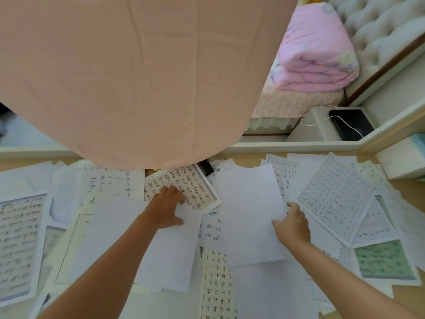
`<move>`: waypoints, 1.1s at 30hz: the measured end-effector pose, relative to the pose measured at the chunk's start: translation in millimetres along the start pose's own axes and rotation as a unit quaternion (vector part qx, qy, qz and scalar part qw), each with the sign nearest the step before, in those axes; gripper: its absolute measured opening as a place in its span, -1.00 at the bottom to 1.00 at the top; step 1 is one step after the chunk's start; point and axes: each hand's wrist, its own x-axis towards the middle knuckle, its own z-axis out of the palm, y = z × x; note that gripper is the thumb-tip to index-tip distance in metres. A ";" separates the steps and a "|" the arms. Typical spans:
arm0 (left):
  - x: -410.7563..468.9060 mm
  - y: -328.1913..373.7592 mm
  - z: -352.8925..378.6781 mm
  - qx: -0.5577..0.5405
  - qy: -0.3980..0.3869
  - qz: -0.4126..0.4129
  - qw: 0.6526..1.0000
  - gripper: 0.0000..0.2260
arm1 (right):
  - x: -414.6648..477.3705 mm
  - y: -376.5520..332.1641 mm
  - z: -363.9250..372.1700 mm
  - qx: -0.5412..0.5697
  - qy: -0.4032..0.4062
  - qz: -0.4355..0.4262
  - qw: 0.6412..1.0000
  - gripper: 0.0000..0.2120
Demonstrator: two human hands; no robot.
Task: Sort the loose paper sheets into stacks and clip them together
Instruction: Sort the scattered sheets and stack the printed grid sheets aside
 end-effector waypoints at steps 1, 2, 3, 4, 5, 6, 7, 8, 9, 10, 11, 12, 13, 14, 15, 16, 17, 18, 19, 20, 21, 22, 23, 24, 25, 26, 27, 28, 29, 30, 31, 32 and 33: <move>-0.6 1.0 -0.2 0.002 -0.011 0.004 1.000 -0.28 | -1.7 2.6 2.9 -0.075 0.046 -0.043 0.995 -0.34; -1.3 1.7 -0.7 0.007 -0.023 0.008 1.000 -0.17 | -4.1 1.5 8.2 -0.110 0.087 -0.103 0.985 -0.29; -2.1 2.4 -0.8 0.013 -0.032 0.009 0.999 -0.09 | -10.5 -6.3 13.2 -0.103 0.101 -0.164 0.976 -0.34; -3.3 2.8 -0.7 0.016 -0.036 0.009 0.999 -0.05 | -20.0 -18.4 18.7 -0.064 0.063 -0.210 0.974 -0.46; -4.8 2.7 -0.3 0.016 -0.036 0.007 0.999 -0.04 | -32.0 -34.1 24.9 -0.011 -0.004 -0.229 0.973 -0.62; -6.7 2.2 0.4 0.017 -0.036 0.005 0.999 -0.05 | -43.4 -50.5 34.4 0.029 -0.098 -0.213 0.972 -0.77; -9.0 2.1 1.1 0.019 -0.034 0.004 0.999 -0.07 | -54.2 -68.0 45.0 0.059 -0.186 -0.184 0.963 -0.81; -11.0 2.2 1.6 0.021 -0.030 0.004 0.999 -0.11 | -63.6 -83.9 56.6 0.087 -0.254 -0.157 0.950 -0.72; -13.2 1.9 1.9 0.020 -0.022 0.003 1.000 -0.16 | -71.7 -97.9 68.6 0.115 -0.303 -0.130 0.937 -0.65; -14.5 1.5 2.5 0.019 -0.015 0.004 1.000 -0.20 | -77.9 -109.1 80.4 0.142 -0.324 -0.110 0.929 -0.65; -15.8 1.8 2.3 0.020 -0.012 0.006 1.000 -0.24 | -83.1 -117.4 90.3 0.169 -0.322 -0.095 0.927 -0.71; -17.3 1.7 1.7 0.022 -0.011 0.007 1.000 -0.27 | -87.6 -124.4 97.9 0.197 -0.308 -0.083 0.927 -0.78; -19.1 1.4 0.6 0.018 -0.014 0.004 1.000 -0.30 | -91.0 -128.8 103.3 0.218 -0.289 -0.076 0.929 -0.82; -21.3 0.3 -1.1 0.007 -0.014 -0.002 1.000 -0.32 | -92.9 -131.2 106.4 0.228 -0.269 -0.074 0.933 -0.87; -23.5 -1.1 -3.4 -0.008 -0.010 -0.008 1.000 -0.34 | -93.4 -133.5 106.6 0.232 -0.248 -0.077 0.937 -0.91; -25.7 -2.8 -6.4 -0.023 -0.002 -0.013 1.000 -0.39 | -91.9 -134.9 105.2 0.232 -0.226 -0.090 0.942 -0.90; -28.0 -3.7 -11.8 -0.036 0.006 -0.015 0.999 -0.47 | -88.3 -134.8 101.9 0.239 -0.207 -0.110 0.942 -0.89; -29.6 -4.3 -18.7 -0.050 0.012 -0.019 0.998 -0.58 | -83.9 -134.3 94.5 0.258 -0.198 -0.134 0.936 -0.89; -30.6 -5.0 -25.2 -0.067 0.014 -0.027 0.997 -0.68 | -77.4 -133.0 86.3 0.288 -0.200 -0.159 0.923 -0.89; -30.9 -5.5 -31.4 -0.096 0.006 -0.040 0.995 -0.73 | -71.1 -132.1 75.8 0.312 -0.202 -0.181 0.911 -0.89; -31.5 -5.0 -37.0 -0.127 -0.007 -0.052 0.990 -0.70 | -64.9 -130.7 63.9 0.331 -0.201 -0.197 0.901 -0.89; -32.0 -2.9 -41.0 -0.156 -0.021 -0.060 0.986 -0.61 | -59.9 -128.5 50.2 0.342 -0.199 -0.204 0.895 -0.88; -32.5 1.1 -44.6 -0.183 -0.028 -0.065 0.981 -0.53 | -54.2 -125.3 37.5 0.348 -0.197 -0.207 0.893 -0.83; -32.1 6.7 -47.5 -0.216 -0.024 -0.074 0.973 -0.52 | -48.7 -120.8 25.2 0.346 -0.197 -0.199 0.895 -0.73; -31.3 13.1 -49.7 -0.260 -0.007 -0.082 0.962 -0.58 | -43.2 -114.5 14.7 0.344 -0.197 -0.181 0.900 -0.60; -30.7 20.6 -51.6 -0.319 0.018 -0.095 0.943 -0.70 | -38.0 -106.0 6.1 0.338 -0.192 -0.153 0.909 -0.49; -30.2 30.4 -54.0 -0.383 0.042 -0.109 0.917 -0.81 | -32.7 -96.2 0.0 0.340 -0.188 -0.115 0.914 -0.39; -29.4 40.9 -55.9 -0.434 0.060 -0.122 0.891 -0.87 | -28.0 -85.8 -4.6 0.356 -0.190 -0.073 0.912 -0.32; -27.7 50.6 -55.9 -0.471 0.077 -0.134 0.868 -0.87 | -23.9 -75.4 -8.5 0.384 -0.195 -0.032 0.902 -0.28; -25.4 59.7 -53.9 -0.498 0.089 -0.148 0.850 -0.85 | -19.9 -64.4 -11.4 0.411 -0.203 -0.002 0.889 -0.27; -22.3 68.2 -50.6 -0.519 0.100 -0.158 0.834 -0.82 | -16.5 -54.9 -13.9 0.425 -0.217 0.015 0.879 -0.31; -19.0 77.1 -47.0 -0.537 0.110 -0.167 0.820 -0.80 | -14.3 -46.9 -16.4 0.423 -0.236 0.018 0.875 -0.39; -15.5 86.5 -42.3 -0.553 0.118 -0.177 0.806 -0.79 | -13.5 -40.2 -19.3 0.408 -0.254 0.012 0.877 -0.49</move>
